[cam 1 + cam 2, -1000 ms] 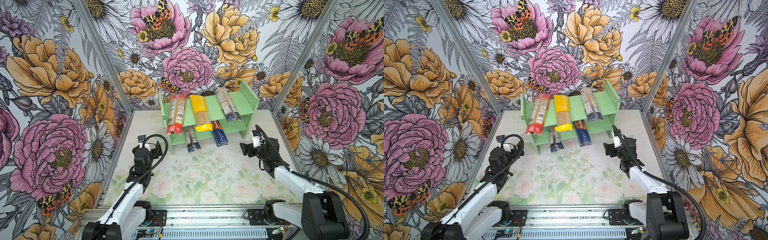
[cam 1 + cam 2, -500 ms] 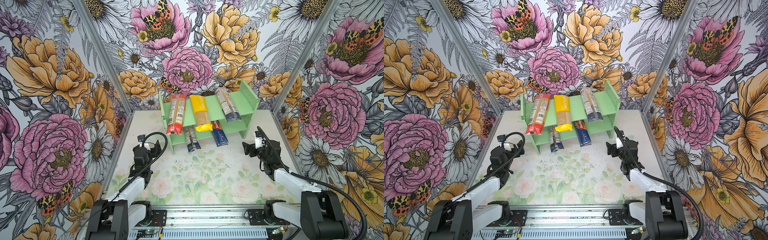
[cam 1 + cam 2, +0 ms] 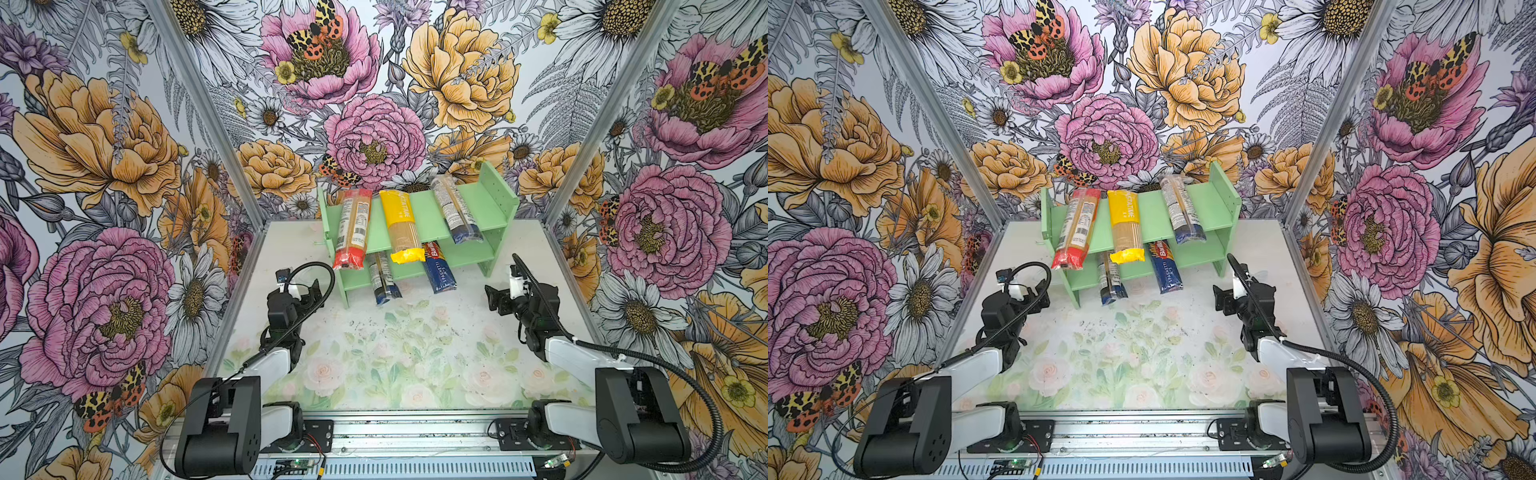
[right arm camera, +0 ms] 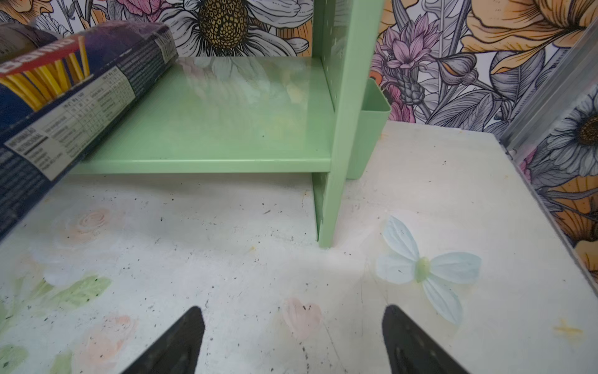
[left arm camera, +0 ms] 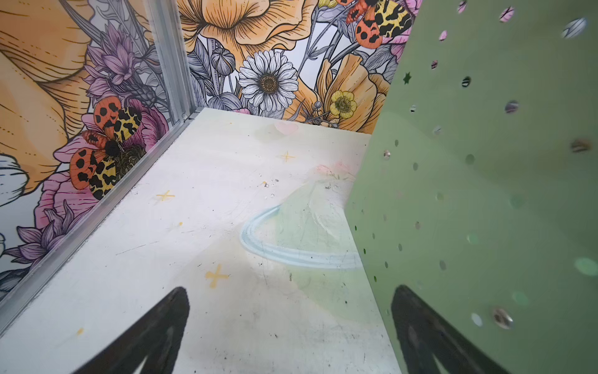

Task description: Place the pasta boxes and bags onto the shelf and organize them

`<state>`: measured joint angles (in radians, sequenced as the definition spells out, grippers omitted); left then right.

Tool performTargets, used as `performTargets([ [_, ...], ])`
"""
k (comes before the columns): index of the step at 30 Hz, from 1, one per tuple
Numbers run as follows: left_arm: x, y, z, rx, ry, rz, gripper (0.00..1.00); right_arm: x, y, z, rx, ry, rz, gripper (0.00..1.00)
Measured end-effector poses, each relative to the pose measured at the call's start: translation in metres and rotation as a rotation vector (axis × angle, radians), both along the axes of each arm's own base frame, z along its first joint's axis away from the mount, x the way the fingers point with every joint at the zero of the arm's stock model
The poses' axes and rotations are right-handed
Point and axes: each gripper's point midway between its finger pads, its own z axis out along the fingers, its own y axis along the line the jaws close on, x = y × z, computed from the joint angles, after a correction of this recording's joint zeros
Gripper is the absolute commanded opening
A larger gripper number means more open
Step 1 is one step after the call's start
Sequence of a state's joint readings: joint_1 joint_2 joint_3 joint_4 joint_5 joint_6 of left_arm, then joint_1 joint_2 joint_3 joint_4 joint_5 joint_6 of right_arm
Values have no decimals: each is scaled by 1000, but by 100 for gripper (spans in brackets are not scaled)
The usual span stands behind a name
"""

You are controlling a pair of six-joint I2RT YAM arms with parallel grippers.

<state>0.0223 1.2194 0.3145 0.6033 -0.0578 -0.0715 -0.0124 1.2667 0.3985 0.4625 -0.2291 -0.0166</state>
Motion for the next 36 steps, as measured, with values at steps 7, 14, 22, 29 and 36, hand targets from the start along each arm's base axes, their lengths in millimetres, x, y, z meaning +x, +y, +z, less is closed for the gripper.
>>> performTargets([
  [7, 3, 4, 8, -11, -42, 1, 99, 4, -6, 0, -4, -16, -21, 88],
  [14, 6, 3, 8, -16, -50, -13, 99, 8, -14, 4, -8, -42, -46, 88],
  [22, 3, 4, 11, -30, -82, -20, 99, 12, -17, 4, -8, -57, -54, 88],
  [29, 1, 15, 10, -50, -107, 10, 99, 13, -22, 11, 1, -99, -80, 88],
  [36, 3, 31, 9, -66, -123, 51, 99, 17, -36, 9, 31, -118, -128, 88],
])
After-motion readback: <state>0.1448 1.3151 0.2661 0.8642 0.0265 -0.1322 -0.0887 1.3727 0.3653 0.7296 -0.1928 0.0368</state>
